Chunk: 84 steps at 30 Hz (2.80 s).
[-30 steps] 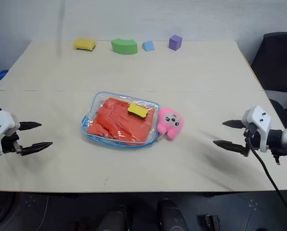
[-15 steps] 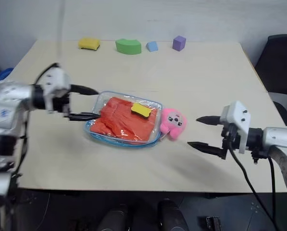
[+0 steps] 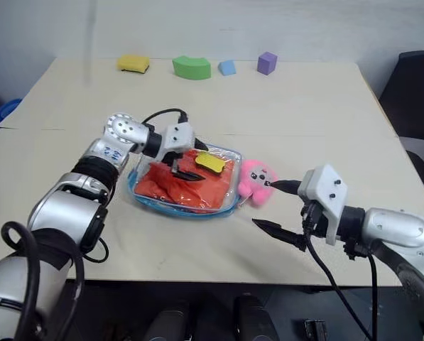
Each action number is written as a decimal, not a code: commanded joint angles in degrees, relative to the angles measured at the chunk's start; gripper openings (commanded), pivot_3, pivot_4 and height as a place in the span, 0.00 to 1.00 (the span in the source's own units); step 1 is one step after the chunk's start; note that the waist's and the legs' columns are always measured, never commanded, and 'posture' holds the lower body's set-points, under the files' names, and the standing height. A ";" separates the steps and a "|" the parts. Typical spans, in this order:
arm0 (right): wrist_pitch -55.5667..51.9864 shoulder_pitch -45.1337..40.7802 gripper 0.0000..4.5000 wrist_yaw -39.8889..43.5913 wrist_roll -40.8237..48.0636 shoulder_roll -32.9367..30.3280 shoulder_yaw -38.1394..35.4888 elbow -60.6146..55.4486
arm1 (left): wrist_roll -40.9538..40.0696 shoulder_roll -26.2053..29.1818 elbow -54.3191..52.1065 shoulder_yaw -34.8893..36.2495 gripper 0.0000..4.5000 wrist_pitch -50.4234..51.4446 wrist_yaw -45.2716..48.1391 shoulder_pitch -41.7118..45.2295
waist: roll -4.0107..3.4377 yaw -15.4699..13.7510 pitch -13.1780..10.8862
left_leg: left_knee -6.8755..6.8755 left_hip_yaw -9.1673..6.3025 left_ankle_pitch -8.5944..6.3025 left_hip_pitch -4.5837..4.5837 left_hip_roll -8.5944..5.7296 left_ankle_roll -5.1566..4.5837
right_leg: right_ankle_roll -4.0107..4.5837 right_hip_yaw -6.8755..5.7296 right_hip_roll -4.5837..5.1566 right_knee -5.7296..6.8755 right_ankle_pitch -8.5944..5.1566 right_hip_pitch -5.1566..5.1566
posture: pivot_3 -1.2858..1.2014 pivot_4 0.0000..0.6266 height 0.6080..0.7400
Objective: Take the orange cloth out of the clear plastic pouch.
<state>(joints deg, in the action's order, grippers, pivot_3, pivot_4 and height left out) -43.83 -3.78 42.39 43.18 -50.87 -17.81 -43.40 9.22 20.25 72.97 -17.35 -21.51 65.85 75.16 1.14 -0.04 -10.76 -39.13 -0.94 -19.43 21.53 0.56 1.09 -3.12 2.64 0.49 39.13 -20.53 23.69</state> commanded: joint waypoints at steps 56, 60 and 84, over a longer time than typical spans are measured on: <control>10.59 -25.58 1.00 21.51 -8.73 4.81 21.28 22.99 | -19.75 27.73 -59.58 51.54 0.91 46.33 -35.35 -65.55 | 0.23 0.46 0.11 | 0.01 -0.17 -0.11 -0.05 0.03 -0.12 | -0.01 -0.11 0.17 0.05 0.01 0.02 | 0.52 0.24 1.00; 9.06 -23.37 1.00 20.91 -7.24 3.43 18.36 20.83 | -28.03 30.87 -68.56 56.30 0.91 52.41 -28.56 -66.46 | 0.24 0.40 0.11 | 0.04 -0.17 -0.12 -0.02 0.04 -0.10 | -0.01 -0.11 0.17 -0.02 0.01 0.02 | 0.52 0.24 1.00; 1.16 -7.36 1.00 8.74 0.99 -0.15 5.04 4.27 | -6.66 30.16 -42.80 5.97 0.91 1.80 3.21 -31.79 | 0.03 1.59 0.08 | 0.04 -0.01 -0.12 -0.05 0.06 -0.11 | 0.00 -0.01 0.03 -0.07 0.00 -0.04 | 0.52 0.24 1.00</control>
<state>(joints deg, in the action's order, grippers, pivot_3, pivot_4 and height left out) -42.71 -11.30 51.80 42.89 -50.49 -10.11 -36.87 2.56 50.23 29.02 -11.81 -17.57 68.18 42.27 1.17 1.55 -10.68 -39.10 -0.96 -19.55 21.48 0.63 0.99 -3.12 2.62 0.52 39.06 -20.52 23.65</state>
